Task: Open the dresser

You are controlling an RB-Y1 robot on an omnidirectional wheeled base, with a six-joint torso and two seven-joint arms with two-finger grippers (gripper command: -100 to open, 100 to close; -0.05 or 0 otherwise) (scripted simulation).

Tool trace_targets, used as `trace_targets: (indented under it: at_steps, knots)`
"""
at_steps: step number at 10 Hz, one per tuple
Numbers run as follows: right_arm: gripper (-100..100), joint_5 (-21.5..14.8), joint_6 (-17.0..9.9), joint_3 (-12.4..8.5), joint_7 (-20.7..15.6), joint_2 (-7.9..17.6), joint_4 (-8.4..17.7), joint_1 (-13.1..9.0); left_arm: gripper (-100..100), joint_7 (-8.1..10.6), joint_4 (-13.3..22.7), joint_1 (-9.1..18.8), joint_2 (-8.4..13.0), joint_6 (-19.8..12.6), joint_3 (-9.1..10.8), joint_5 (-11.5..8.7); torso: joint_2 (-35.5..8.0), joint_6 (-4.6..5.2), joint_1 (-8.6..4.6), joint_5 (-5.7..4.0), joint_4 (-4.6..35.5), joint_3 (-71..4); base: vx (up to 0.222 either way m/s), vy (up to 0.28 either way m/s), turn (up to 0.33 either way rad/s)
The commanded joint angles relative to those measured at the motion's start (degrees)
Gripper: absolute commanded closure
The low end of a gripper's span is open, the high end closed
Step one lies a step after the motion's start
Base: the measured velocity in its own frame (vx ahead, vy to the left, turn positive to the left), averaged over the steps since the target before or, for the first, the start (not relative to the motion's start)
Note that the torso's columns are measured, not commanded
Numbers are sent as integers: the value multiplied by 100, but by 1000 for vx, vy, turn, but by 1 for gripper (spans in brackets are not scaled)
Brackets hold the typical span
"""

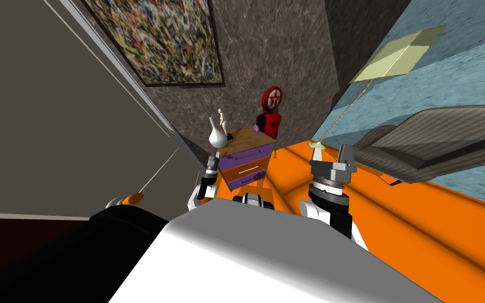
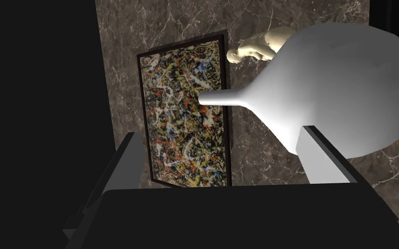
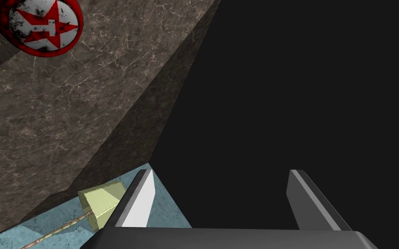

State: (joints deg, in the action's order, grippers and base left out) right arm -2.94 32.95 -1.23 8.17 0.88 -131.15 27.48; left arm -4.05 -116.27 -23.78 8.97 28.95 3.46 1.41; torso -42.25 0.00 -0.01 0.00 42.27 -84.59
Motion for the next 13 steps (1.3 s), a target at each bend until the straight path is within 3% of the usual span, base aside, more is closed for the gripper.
trace_targets:
  at_steps: [1,5,13]
  knots:
    - [0,0,0,0,0,0,0,0,-100,20,357,17,-83,142,75,-61,-1,1,-2,-1,0,0,54,-97,52]
    - [0,0,0,0,0,0,0,0,-100,45,825,64,-123,268,184,-145,-4,1,4,1,1,3,60,-92,53]
    - [0,0,0,0,0,1,0,-1,-100,90,1681,150,-5,495,380,-299,38,17,26,17,-20,-20,43,-85,49]
